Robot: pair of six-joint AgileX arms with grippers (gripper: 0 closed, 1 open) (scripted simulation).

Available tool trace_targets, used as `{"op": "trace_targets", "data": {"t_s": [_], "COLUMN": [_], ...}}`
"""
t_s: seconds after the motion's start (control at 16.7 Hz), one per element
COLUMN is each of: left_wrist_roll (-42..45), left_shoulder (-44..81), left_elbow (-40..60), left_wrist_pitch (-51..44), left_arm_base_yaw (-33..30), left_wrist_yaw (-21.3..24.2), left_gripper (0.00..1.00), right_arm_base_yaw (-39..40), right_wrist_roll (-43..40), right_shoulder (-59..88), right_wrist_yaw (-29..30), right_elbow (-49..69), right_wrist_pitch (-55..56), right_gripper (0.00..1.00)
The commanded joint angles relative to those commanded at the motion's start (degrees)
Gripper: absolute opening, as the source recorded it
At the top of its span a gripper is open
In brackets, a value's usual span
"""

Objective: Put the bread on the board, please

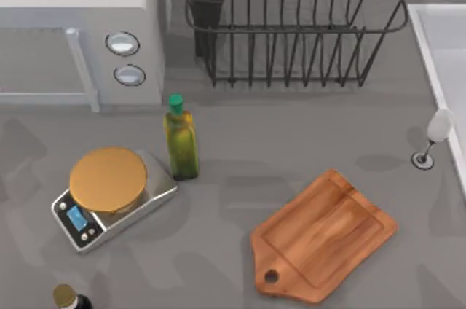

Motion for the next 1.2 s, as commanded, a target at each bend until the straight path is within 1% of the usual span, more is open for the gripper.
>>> {"op": "trace_targets", "data": {"t_s": [0.18, 0.36, 0.54, 0.66, 0.78, 0.9, 1.02, 1.2], "left_wrist_roll": [20.5, 39.8, 56.0, 64.2, 70.4, 74.3, 75.9, 75.9], "left_shoulder": [20.3, 39.9, 56.3, 64.5, 70.3, 73.7, 75.1, 75.1], "left_elbow": [10.8, 20.1, 27.0, 29.8, 31.3, 31.8, 31.8, 31.8], "left_wrist_pitch": [-10.7, -20.7, -29.3, -34.0, -37.7, -40.0, -41.0, -41.0], "left_arm_base_yaw": [6.6, 12.1, 16.4, 18.5, 20.0, 20.9, 21.3, 21.3], "left_wrist_yaw": [8.9, 16.5, 22.5, 25.4, 27.6, 28.9, 29.4, 29.4], "left_gripper": [1.00, 1.00, 1.00, 1.00, 1.00, 1.00, 1.00, 1.00], "right_arm_base_yaw": [0.0, 0.0, 0.0, 0.0, 0.0, 0.0, 0.0, 0.0], "right_wrist_roll": [0.0, 0.0, 0.0, 0.0, 0.0, 0.0, 0.0, 0.0], "right_shoulder": [0.0, 0.0, 0.0, 0.0, 0.0, 0.0, 0.0, 0.0], "right_wrist_yaw": [0.0, 0.0, 0.0, 0.0, 0.0, 0.0, 0.0, 0.0], "right_elbow": [0.0, 0.0, 0.0, 0.0, 0.0, 0.0, 0.0, 0.0], "right_wrist_pitch": [0.0, 0.0, 0.0, 0.0, 0.0, 0.0, 0.0, 0.0], "right_gripper": [1.00, 1.00, 1.00, 1.00, 1.00, 1.00, 1.00, 1.00]}}
